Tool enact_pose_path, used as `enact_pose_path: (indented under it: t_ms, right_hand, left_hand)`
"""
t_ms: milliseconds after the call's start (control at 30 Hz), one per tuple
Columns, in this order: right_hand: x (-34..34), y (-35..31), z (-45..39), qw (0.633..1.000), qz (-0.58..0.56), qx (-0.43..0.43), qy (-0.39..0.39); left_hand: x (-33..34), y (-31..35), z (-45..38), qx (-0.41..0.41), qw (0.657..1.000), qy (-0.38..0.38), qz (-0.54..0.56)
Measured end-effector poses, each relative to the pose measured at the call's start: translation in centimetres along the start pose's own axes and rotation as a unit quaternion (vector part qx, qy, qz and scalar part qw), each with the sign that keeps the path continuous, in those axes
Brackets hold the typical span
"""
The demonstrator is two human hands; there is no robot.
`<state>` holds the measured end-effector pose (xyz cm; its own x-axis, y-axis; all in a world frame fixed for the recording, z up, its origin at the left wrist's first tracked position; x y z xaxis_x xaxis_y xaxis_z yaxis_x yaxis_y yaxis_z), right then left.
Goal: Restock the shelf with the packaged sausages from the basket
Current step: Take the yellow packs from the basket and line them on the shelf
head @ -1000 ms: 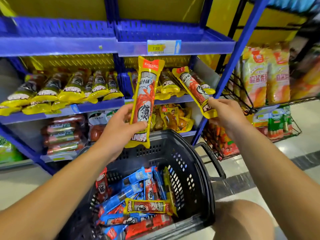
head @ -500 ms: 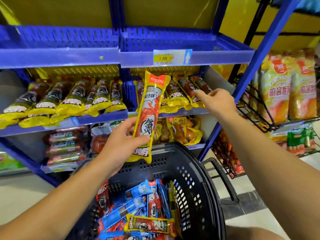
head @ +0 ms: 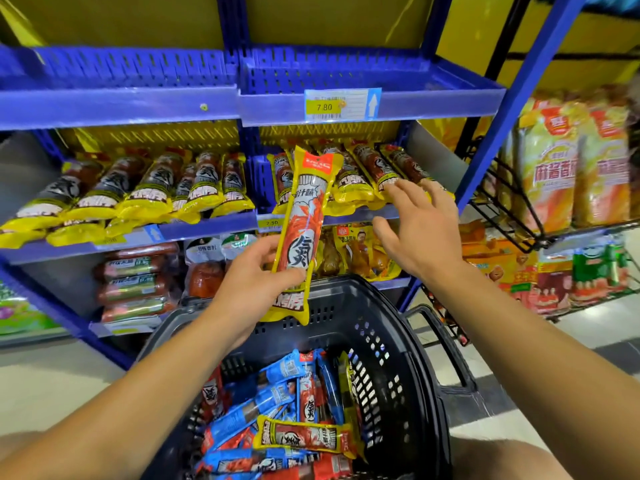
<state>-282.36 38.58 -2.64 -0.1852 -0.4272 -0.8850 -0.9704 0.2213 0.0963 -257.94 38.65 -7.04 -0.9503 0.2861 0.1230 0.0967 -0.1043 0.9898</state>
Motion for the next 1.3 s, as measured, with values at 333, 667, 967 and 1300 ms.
enact_pose_path:
  t_ms: [333,667,967,1300]
  right_hand:
    - [-1.2,-0.4,1.0,0.999,-0.046,0.012,0.007]
    - [-3.4,-3.9,11.9,0.889,-0.441,0.051,-0.110]
    - [-4.1,1.4,13.8,0.865,-0.466,0.174,-0.066]
    - [-2.3,9.7,9.4,0.865,-0.416,0.275,-0.052]
  left_hand:
    - [0.4,0.2,1.4,-0.014,1.000,-0.003,0.010]
    - [4.6,0.3,3.0,-0.061,0.991,-0.002,0.121]
    - [10.4,3.1,2.1,0.042,0.991,-0.057,-0.114]
    - [10.4,7.3,-2.1,0.290,0.764,-0.044,-0.574]
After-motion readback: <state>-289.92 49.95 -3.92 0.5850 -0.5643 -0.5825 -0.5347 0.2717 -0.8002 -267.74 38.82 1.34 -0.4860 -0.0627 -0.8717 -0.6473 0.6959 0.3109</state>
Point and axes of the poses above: each hand's wrist, its own z-axis away from the middle knuckle, its own x-axis out of the palm, y = z × x, the point moved 7 cm from there along -z, towards the middle knuckle, and after that the axes turned 12 degrees about z, right-handed, at the moved point
